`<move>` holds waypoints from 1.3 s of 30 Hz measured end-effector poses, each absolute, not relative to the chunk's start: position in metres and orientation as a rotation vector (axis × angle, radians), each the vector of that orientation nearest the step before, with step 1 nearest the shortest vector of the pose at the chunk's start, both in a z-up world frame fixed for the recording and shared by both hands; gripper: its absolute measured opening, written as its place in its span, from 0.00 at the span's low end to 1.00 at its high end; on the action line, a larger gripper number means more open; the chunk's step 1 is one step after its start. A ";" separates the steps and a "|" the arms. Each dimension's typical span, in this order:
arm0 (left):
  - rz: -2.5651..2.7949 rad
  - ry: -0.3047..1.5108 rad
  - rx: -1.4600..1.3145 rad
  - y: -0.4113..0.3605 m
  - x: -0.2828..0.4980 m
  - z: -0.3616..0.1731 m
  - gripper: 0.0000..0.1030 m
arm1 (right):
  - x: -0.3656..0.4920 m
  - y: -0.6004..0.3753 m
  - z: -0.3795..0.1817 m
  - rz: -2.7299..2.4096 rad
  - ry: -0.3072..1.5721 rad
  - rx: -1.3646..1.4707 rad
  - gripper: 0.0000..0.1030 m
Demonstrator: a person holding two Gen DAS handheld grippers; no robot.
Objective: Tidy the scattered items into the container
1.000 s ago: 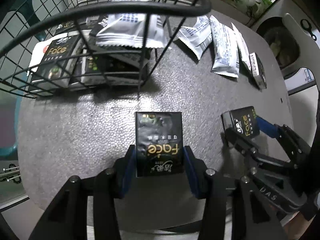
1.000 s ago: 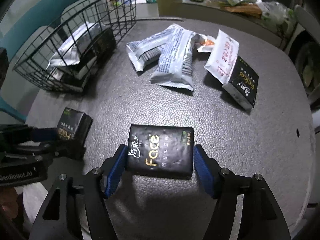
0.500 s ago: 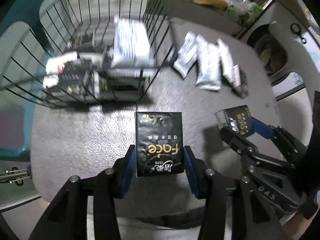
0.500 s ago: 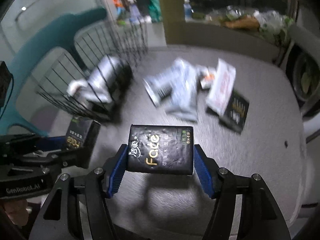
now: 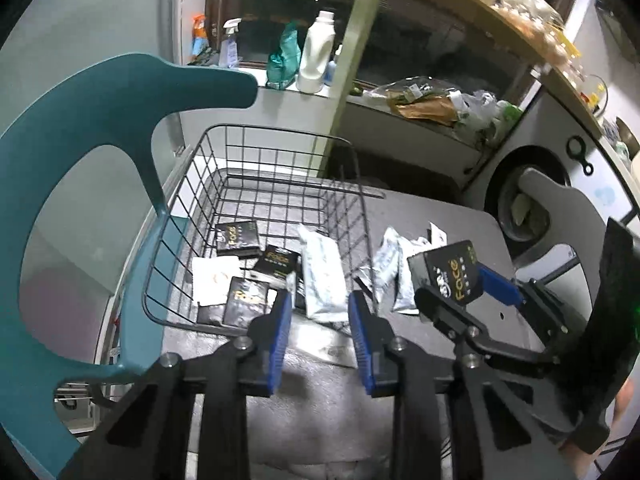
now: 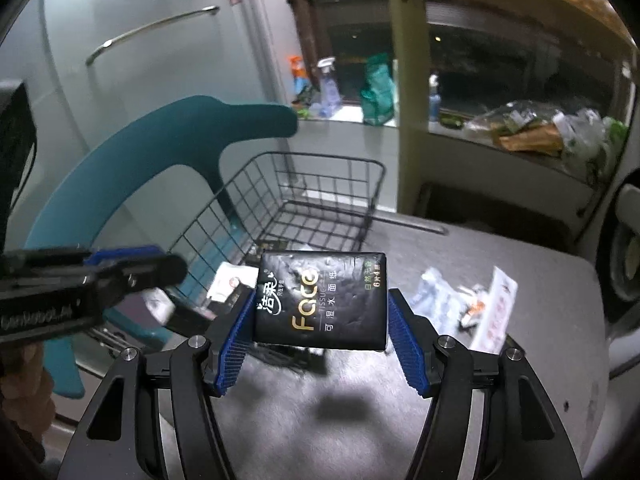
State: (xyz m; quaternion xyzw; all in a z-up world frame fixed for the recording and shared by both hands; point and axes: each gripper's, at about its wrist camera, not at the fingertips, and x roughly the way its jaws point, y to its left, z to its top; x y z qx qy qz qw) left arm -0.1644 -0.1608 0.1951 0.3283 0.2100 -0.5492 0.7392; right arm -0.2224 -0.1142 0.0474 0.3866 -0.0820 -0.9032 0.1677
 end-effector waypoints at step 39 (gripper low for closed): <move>-1.081 0.317 1.039 -0.151 -0.076 0.073 0.66 | -0.181 -0.095 -0.037 -2.506 -0.299 1.394 0.64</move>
